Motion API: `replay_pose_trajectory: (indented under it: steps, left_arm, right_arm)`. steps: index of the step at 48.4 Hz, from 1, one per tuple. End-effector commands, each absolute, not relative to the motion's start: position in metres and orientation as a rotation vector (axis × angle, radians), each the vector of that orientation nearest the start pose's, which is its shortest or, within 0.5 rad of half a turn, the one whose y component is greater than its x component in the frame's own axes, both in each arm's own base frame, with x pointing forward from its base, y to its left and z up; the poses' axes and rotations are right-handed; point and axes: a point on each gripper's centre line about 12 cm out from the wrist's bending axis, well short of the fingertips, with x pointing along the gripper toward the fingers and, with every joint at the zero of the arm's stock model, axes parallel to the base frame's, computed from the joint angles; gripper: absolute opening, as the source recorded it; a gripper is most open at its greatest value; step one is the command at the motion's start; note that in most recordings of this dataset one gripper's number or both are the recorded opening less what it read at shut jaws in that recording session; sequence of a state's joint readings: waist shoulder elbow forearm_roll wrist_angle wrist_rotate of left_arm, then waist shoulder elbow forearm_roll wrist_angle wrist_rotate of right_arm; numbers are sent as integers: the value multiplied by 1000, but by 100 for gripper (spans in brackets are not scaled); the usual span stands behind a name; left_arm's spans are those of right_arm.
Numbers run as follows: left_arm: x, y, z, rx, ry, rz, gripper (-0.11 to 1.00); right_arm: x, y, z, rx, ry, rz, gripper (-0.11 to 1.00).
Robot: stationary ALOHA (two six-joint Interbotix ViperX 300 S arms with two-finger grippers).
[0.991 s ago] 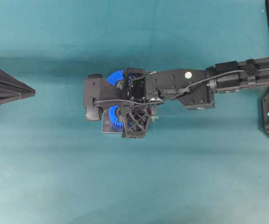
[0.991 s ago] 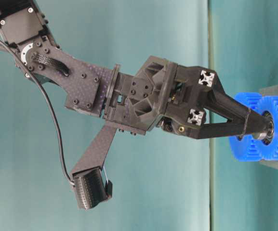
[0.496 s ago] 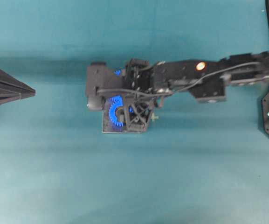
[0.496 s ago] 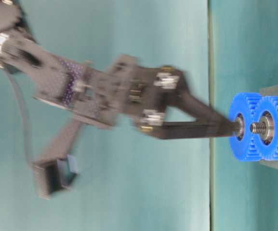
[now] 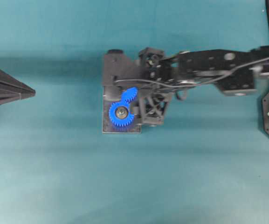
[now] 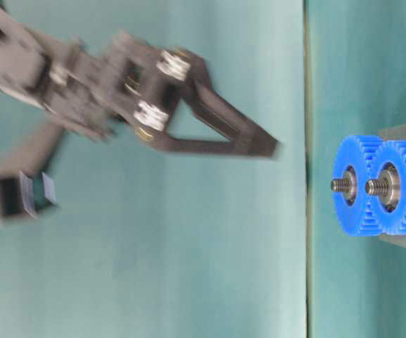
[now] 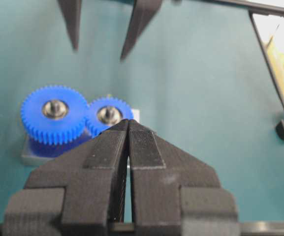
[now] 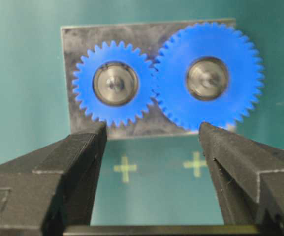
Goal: Insert the washer onto the shaft.
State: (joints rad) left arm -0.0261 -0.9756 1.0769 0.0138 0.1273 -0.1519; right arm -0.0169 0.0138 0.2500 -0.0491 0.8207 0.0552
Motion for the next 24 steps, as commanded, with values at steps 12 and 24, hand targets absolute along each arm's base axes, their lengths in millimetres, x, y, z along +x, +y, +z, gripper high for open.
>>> replay_pose_trajectory:
  steps: [12, 24]
  left_arm:
    - [199, -5, 296, -120, 190, -14, 0]
    - [201, -5, 304, -119, 146, -16, 0]
  right_arm:
    - [384, -17, 264, 20, 1033, -77, 74]
    - [369, -18, 263, 25, 986, -81, 68]
